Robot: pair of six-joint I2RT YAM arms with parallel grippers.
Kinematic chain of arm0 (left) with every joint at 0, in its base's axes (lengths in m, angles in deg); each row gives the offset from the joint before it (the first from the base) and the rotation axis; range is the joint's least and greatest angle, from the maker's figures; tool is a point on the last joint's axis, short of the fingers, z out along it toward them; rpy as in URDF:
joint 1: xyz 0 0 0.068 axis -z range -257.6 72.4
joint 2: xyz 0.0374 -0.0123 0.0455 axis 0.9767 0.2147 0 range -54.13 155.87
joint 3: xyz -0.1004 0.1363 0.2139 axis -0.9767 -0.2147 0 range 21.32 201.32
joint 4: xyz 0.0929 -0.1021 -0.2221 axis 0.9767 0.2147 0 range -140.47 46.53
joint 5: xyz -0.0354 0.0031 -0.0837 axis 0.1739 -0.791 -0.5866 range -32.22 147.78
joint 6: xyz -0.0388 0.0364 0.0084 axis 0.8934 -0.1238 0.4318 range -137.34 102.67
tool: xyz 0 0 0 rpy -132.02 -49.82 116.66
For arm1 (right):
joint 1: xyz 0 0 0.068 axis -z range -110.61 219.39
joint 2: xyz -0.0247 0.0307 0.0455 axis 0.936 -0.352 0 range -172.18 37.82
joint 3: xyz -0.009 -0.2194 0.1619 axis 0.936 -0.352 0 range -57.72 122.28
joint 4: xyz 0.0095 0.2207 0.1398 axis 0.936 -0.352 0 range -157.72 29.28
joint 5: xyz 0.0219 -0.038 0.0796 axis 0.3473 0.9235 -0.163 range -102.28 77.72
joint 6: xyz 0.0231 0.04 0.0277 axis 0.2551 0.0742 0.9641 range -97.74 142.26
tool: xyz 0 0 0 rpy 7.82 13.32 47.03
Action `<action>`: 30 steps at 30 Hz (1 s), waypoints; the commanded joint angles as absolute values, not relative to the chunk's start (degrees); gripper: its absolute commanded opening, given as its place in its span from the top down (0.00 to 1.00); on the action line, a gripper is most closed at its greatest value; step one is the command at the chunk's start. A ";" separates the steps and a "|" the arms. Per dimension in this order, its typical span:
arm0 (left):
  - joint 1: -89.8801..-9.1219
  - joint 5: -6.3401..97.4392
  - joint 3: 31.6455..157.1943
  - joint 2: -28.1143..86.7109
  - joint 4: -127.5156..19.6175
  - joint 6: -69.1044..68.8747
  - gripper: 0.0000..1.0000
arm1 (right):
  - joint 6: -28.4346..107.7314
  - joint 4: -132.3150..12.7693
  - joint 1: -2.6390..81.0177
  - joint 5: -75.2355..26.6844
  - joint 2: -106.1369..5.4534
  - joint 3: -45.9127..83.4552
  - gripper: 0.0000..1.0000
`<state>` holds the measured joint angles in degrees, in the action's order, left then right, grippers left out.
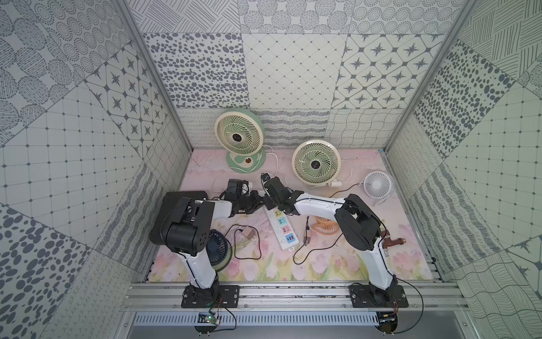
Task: Unplug the desk fan from the power strip
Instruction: Remove the plug from the socket.
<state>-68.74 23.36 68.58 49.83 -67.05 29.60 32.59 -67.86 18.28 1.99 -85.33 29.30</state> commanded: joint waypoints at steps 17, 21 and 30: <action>-69.31 28.02 68.69 50.83 -59.63 28.89 1.00 | 40.28 -59.11 22.05 -2.26 -81.22 24.26 0.97; -69.53 28.51 68.40 50.47 -59.69 28.90 1.00 | 38.01 -59.52 20.98 -0.82 -81.63 24.72 0.97; -69.70 28.14 68.44 50.98 -59.70 28.97 1.00 | 39.54 -58.42 21.53 -1.59 -81.36 23.25 0.97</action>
